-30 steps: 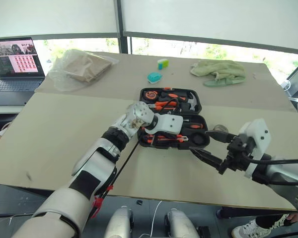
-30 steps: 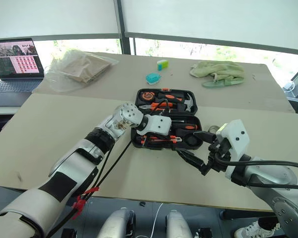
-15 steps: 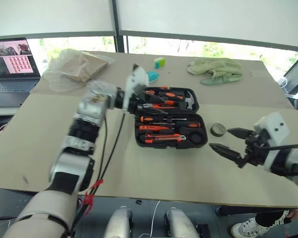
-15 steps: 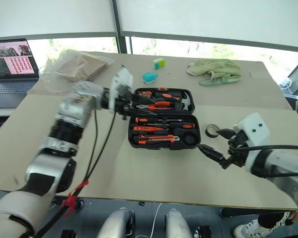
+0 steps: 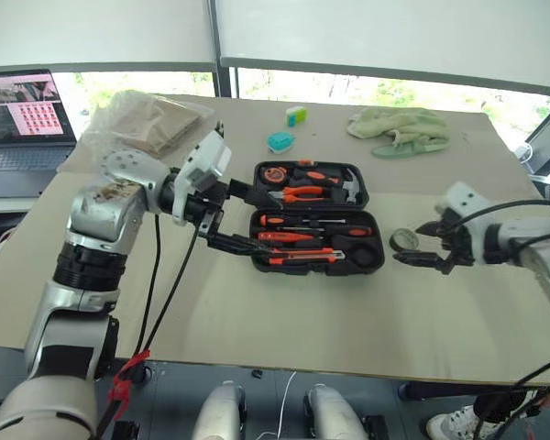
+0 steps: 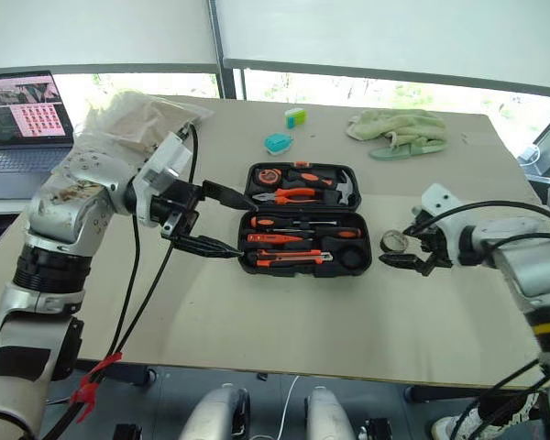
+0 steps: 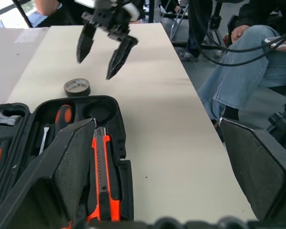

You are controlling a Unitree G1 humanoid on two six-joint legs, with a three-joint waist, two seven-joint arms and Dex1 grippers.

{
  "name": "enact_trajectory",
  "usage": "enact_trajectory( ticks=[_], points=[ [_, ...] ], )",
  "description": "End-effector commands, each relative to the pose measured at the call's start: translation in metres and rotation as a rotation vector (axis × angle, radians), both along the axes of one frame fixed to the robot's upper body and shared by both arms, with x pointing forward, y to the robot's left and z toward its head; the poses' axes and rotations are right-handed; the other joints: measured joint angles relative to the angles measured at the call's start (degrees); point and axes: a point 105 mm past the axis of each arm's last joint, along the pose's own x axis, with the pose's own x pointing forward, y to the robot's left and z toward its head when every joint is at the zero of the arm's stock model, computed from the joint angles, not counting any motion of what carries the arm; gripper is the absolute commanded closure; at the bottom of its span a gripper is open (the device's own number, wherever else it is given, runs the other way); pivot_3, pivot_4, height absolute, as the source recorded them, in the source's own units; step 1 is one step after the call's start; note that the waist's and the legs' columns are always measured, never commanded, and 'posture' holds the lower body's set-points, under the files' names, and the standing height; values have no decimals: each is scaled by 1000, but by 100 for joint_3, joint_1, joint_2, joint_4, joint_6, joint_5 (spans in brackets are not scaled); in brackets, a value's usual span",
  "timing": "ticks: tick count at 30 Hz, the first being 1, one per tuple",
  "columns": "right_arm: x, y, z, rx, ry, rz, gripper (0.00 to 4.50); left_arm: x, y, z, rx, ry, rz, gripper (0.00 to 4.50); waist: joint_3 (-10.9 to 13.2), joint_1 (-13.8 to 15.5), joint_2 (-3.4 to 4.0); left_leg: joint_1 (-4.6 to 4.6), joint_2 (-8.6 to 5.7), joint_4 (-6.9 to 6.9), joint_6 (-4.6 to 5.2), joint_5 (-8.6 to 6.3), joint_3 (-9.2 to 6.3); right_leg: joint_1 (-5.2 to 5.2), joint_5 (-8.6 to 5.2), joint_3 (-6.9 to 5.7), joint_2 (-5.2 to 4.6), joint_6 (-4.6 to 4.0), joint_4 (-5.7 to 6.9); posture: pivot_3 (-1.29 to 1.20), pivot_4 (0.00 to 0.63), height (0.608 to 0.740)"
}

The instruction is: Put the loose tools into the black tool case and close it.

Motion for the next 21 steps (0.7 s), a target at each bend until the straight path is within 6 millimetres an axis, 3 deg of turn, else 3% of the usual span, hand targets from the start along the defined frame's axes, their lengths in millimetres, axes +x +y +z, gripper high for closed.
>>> enact_trajectory(
  ticks=[1,4,5,9,17,21],
  points=[
    [19,-11,0,-64,-27,-43,0,-2,-2,13,-20,-79,13,52,2,-6,3,0,-1,0,0,0,2,-1,0,0,0,0,0,0,150,740],
    [28,-9,-6,-63,-19,-48,0,-1,-4,15,-25,-101,31,52,3,1,6,-1,-1,-1,0,0,2,-4,0,1,-1,0,3,0,150,740],
    [31,-9,-9,-65,-12,-54,514,-1,-4,15,-27,-104,34,0,3,0,6,-2,-1,-1,0,0,1,-4,0,0,-1,0,3,0,150,740],
    [34,-11,-25,-75,15,-59,1758,0,-5,17,-35,-114,46,0,4,8,6,-2,-2,-1,0,0,0,-4,0,0,-2,0,4,0,150,740],
    [27,-15,-21,-34,-21,-69,4463,2,-4,15,-28,-127,57,0,4,13,7,0,-2,0,-1,0,-2,-3,1,-1,-2,0,13,0,150,740],
    [20,-18,-9,-5,-71,-82,4463,4,1,15,-31,-117,77,0,4,13,7,0,-3,-1,-1,0,-3,-3,1,-1,-4,0,13,0,150,740]
  ],
)
